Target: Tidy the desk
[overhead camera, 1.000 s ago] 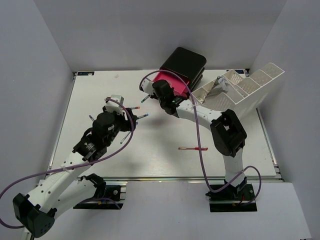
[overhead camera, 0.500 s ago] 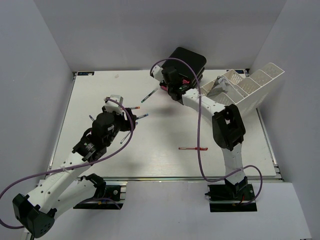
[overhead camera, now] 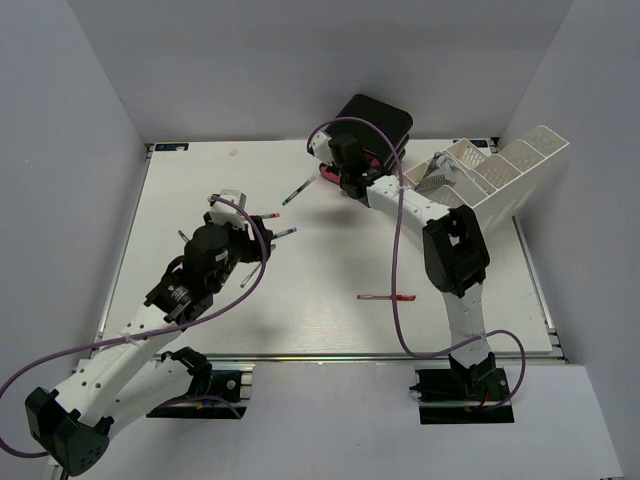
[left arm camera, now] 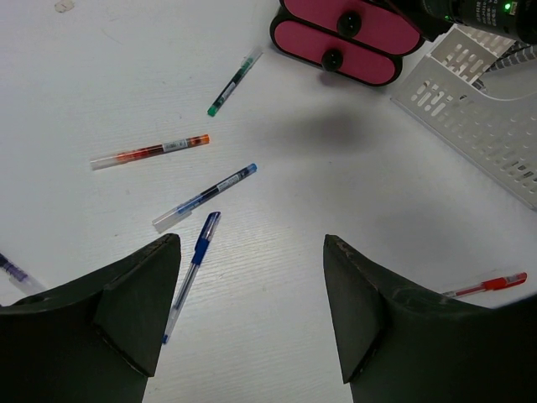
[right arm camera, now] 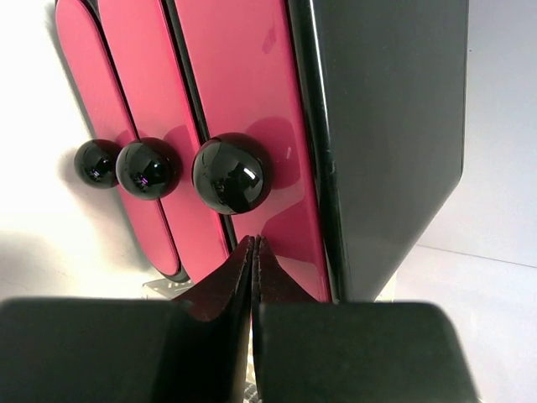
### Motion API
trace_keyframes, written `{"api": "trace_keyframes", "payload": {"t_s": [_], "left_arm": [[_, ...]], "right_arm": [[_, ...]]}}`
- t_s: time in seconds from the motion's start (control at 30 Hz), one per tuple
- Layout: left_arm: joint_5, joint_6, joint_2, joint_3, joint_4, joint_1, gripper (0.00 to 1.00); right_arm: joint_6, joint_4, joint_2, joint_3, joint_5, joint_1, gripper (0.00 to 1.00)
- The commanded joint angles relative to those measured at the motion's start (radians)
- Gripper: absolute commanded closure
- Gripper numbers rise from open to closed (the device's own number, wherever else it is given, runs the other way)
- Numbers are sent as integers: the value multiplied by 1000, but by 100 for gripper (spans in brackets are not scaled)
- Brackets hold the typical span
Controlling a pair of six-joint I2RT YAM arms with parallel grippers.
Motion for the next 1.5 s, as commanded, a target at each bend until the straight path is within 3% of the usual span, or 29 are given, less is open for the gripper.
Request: {"api": "trace_keyframes", "payload": {"t_s": [0.0, 0.1, 0.13, 0.17, 0.2, 0.33, 0.43, 0.47, 0.53, 0.57, 0.6, 0.63, 0.7, 0.73, 0.77, 0.87, 0.93, 1.0, 1.1, 1.27, 1.47], "left_arm": [[-5, 7, -14, -9, -1, 2, 22], [20, 10, -14, -12, 10, 2, 21], [44, 10, -17, -16, 16, 2, 21], [63, 16, -17, -19, 22, 2, 20], [80, 17, -15, -22, 36, 2, 19], [175, 17, 12, -30, 71, 2, 16], [248, -3, 63, -47, 131, 2, 15], [262, -30, 105, -47, 148, 2, 15], [302, -64, 158, -35, 198, 2, 19], [302, -105, 220, -15, 214, 2, 22], [337, -125, 250, -4, 253, 2, 26], [341, -148, 280, 7, 295, 2, 30], [342, -191, 372, 46, 379, 2, 45], [341, -214, 403, 65, 404, 2, 51], [344, -220, 438, 83, 430, 2, 60], [362, -254, 593, 178, 505, 2, 64], [371, -298, 713, 261, 541, 14, 58], [374, -340, 793, 321, 550, 25, 40], [413, -392, 975, 457, 573, 72, 33], [544, -426, 1150, 640, 564, 118, 30], [577, -423, 1267, 800, 538, 154, 30]], "right_arm": [[-7, -12, -6, 55, 3, -23, 97], [62, -192, -82, 58, -200, -21, 95], [85, -248, -108, 52, -388, -18, 91], [138, -288, -134, 44, -475, -18, 88], [172, -338, -188, 35, -609, -23, 79], [324, -357, -337, -83, -840, -43, 41], [413, -331, -454, -186, -969, -67, 31], [435, -328, -493, -201, -986, -91, 32], [521, -304, -530, -216, -1026, -125, 41], [551, -255, -578, -232, -1051, -157, 49], [580, -232, -601, -273, -1095, -173, 68], [629, -203, -627, -293, -1120, -199, 78], [668, -153, -679, -340, -1210, -243, 93], [721, -133, -693, -354, -1245, -253, 95], [742, -80, -720, -374, -1290, -263, 95], [837, 0, -785, -443, -1396, -311, 87], [844, 28, -820, -497, -1408, -333, 75], [843, 65, -869, -538, -1417, -348, 66], [835, 85, -917, -598, -1446, -375, 62], [892, 121, -948, -618, -1549, -434, 60], [933, 171, -960, -634, -1612, -487, 60]]}}
